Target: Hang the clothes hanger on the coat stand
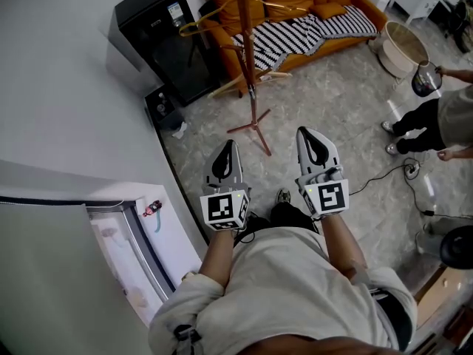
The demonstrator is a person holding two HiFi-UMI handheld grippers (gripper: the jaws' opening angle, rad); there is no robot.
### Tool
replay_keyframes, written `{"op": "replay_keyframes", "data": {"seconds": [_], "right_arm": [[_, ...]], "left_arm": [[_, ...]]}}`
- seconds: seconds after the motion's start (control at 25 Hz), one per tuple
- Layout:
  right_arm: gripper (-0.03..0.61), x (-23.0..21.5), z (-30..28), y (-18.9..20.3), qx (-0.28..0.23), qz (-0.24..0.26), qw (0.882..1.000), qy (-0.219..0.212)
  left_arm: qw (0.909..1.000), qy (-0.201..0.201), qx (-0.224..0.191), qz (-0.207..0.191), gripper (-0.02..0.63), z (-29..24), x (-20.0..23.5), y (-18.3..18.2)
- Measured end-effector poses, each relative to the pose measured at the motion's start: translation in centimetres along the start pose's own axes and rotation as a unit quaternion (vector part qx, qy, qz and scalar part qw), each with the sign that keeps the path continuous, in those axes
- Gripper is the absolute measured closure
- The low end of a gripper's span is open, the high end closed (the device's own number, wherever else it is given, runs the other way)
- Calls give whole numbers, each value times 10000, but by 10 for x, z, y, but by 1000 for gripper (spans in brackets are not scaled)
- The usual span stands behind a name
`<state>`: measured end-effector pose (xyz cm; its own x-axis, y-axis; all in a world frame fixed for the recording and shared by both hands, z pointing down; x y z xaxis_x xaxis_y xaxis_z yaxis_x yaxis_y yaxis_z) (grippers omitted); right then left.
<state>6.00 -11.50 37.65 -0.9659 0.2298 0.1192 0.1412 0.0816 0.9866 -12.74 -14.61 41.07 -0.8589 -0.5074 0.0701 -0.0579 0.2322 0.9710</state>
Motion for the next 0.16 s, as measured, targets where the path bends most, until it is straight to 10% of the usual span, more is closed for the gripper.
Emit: {"op": "replay_keyframes", "data": {"seconds": [0.16], "right_arm": [[574,-3,-3,0,25,-26,10000,11]], "left_arm": [[10000,4,2,-13,603,-3,0,-2]]}}
Point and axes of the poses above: the fingertips, and each gripper's own axes: z backward along the fingers, x to its left, y out of its underside, the point moved 4 cm from there along z, backward along the fingers, and after that the axes turned 11 degrees about x, right-handed, at the moved point
